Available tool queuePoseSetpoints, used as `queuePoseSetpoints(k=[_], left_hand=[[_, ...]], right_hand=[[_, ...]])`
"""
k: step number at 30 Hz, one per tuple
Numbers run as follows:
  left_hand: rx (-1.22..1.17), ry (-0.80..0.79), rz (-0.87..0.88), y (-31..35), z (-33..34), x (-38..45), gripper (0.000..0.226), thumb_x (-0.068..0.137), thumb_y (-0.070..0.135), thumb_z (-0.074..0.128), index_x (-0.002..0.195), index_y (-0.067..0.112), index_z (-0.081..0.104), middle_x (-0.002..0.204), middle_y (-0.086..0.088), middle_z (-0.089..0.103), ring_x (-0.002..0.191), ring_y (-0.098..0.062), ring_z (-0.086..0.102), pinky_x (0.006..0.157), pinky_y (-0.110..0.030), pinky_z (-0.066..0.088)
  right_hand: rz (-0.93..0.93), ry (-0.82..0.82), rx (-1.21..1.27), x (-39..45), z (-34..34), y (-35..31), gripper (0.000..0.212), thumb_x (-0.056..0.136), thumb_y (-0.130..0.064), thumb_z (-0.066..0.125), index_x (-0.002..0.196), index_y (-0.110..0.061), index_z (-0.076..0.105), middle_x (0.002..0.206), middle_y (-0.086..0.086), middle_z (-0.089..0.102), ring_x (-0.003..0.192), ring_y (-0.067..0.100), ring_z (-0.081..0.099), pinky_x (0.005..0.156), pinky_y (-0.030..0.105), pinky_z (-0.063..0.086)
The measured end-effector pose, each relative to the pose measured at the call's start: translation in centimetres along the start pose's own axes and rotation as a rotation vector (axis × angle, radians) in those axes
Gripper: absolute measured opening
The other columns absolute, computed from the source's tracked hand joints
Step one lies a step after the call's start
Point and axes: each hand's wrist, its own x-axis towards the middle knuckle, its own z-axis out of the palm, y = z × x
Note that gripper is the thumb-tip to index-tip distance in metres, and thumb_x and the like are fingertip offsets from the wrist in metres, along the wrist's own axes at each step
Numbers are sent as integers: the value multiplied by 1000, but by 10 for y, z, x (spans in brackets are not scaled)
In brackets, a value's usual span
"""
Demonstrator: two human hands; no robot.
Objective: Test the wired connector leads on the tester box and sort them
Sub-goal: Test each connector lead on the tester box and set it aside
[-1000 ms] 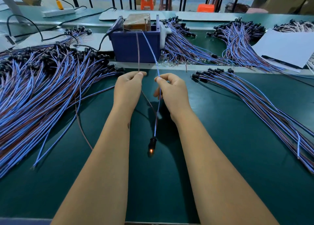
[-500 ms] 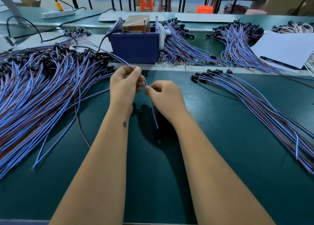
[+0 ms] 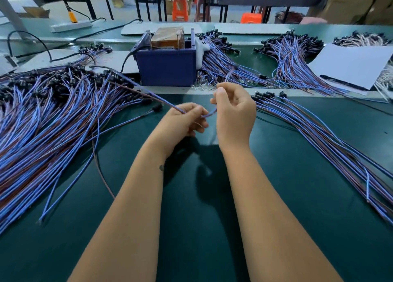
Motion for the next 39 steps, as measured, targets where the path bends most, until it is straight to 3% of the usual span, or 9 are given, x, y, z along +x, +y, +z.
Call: queuePoseSetpoints(k=[5, 8, 11, 14, 18, 20, 25, 34, 39], left_hand=[[31, -150, 69, 0, 21, 0, 19, 97, 1, 54, 103, 14, 67, 84, 4, 71, 74, -4, 62, 68, -15, 46], [54, -278, 78, -1, 20, -1, 34, 89, -10, 61, 119, 4, 62, 104, -5, 72, 90, -7, 66, 83, -20, 53], [99, -395, 87, -1, 18, -3, 54, 85, -27, 45, 127, 5, 56, 104, -6, 68, 90, -2, 64, 86, -17, 49], [96, -337, 86, -2, 20, -3, 61, 81, -28, 35, 120, 9, 62, 100, -4, 70, 87, -1, 65, 86, -16, 49], [71, -182, 64, -3, 24, -3, 48, 80, -19, 37, 91, 12, 72, 73, 11, 71, 67, 3, 63, 69, -8, 46], [81, -94, 61, -5, 26, -3, 42, 81, -15, 40, 81, 13, 72, 62, 15, 67, 57, 6, 57, 61, -6, 43], [126, 22, 41, -7, 28, 0, 41, 80, -14, 39, 85, 9, 72, 76, 3, 69, 72, -7, 58, 76, -19, 47], [138, 3, 30, -15, 26, 7, 47, 83, -8, 38, 78, 23, 74, 78, 8, 74, 70, -1, 60, 66, -7, 44], [191, 8, 42, -17, 28, 9, 45, 84, -2, 40, 76, 26, 74, 80, 10, 74, 70, 0, 61, 64, -8, 43]], right_hand=[[130, 27, -102, 9, -5, 15, 24, 89, 0, 50, 92, -23, 57, 78, -4, 66, 79, 19, 66, 84, 43, 54], [244, 24, -80, 12, -9, 24, 21, 92, -2, 49, 101, -21, 52, 79, -7, 69, 89, 20, 66, 91, 41, 52], [328, 21, 28, 17, -12, 30, 18, 94, -1, 48, 103, -16, 50, 77, -4, 69, 69, 10, 64, 78, 35, 53], [340, -5, 53, 18, -13, 31, 17, 94, 0, 49, 100, -17, 51, 75, -4, 69, 49, 2, 56, 63, 27, 49], [309, -96, -74, 15, -11, 34, 22, 91, -2, 50, 89, -24, 52, 75, -6, 70, 85, 25, 68, 85, 46, 56], [289, -136, -135, 13, -11, 34, 24, 89, -2, 50, 85, -26, 54, 74, -6, 69, 86, 25, 69, 85, 46, 56], [216, -217, -304, 14, -14, 32, 28, 85, -2, 50, 78, -27, 61, 73, -6, 66, 75, 19, 63, 73, 35, 53], [3, -193, -699, 66, -89, 10, 29, 90, -6, 46, 89, -25, 68, 88, -1, 72, 68, 19, 57, 69, 38, 50], [94, -147, -996, 81, -130, 14, 34, 85, -6, 43, 95, -27, 67, 104, 4, 70, 100, 30, 60, 86, 39, 50]])
